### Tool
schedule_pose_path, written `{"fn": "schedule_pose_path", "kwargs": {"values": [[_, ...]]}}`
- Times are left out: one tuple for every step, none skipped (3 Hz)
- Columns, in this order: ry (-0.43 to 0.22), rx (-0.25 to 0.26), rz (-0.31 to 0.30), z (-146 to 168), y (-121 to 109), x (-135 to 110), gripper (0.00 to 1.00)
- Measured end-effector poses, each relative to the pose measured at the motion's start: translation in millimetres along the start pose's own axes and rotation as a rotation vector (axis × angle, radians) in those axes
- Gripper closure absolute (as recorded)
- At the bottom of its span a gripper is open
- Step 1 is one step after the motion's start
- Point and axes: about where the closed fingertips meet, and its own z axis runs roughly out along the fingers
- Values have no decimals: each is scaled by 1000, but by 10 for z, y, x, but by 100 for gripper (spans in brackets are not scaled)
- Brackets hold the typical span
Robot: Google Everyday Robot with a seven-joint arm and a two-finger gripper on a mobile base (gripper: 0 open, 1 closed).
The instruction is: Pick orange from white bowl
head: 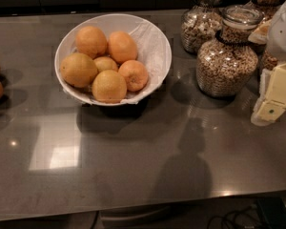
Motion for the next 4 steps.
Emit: {"fn": "schedule_pose_path", "kwargs": {"values": [[0, 0, 0, 0, 0, 0, 0], [-10, 19, -10, -16, -12, -81, 0], [-67, 55, -66, -24, -30, -426, 0], [-140, 75, -143, -2, -36, -870, 0]]}}
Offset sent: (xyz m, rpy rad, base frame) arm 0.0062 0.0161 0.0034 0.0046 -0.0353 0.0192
